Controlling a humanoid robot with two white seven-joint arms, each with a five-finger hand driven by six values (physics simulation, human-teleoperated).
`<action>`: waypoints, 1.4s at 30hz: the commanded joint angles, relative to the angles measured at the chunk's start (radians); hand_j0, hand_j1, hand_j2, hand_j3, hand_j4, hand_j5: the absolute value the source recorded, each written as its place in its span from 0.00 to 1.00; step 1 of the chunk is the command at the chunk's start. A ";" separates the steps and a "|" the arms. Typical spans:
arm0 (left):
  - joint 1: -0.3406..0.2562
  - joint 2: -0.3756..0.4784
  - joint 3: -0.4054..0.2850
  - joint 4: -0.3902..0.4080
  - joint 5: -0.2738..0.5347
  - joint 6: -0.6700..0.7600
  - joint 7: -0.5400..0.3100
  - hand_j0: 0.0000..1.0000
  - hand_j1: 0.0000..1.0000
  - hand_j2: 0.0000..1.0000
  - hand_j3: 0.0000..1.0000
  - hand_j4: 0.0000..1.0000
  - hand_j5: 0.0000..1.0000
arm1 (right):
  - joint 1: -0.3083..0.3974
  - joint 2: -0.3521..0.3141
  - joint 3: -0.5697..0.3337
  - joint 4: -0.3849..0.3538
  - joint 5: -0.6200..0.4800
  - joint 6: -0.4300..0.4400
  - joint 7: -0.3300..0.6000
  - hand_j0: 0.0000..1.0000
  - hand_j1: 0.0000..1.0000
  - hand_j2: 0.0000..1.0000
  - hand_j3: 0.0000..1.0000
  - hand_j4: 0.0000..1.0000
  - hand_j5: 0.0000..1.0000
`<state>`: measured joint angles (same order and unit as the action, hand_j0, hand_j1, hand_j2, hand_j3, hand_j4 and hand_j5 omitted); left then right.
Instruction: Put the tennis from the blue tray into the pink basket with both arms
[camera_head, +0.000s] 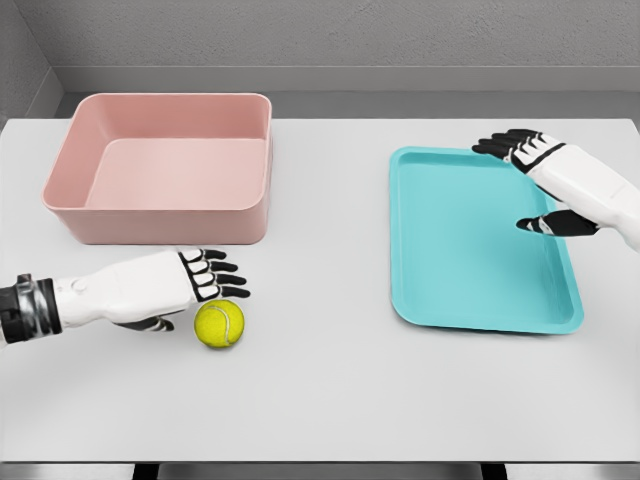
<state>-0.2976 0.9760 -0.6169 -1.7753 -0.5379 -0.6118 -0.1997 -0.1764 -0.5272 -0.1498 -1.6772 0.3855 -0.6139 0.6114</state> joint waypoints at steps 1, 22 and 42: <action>-0.002 0.000 -0.004 -0.001 0.007 0.001 0.000 1.00 1.00 1.00 1.00 1.00 1.00 | -0.002 0.021 -0.008 0.001 -0.008 0.003 -0.001 1.00 1.00 1.00 1.00 1.00 1.00; -0.061 -0.048 -0.116 -0.001 -0.017 0.001 -0.001 1.00 1.00 1.00 1.00 1.00 1.00 | 0.028 0.058 -0.011 0.011 -0.046 0.003 -0.001 1.00 1.00 1.00 1.00 1.00 1.00; -0.061 -0.040 -0.116 0.010 -0.027 0.001 -0.067 0.67 0.67 0.67 0.67 0.67 0.67 | 0.038 0.065 -0.040 0.017 -0.046 0.003 -0.001 1.00 1.00 1.00 1.00 1.00 1.00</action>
<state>-0.3590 0.9324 -0.7343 -1.7662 -0.5706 -0.6119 -0.2477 -0.1381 -0.4610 -0.1902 -1.6594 0.3465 -0.6138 0.6114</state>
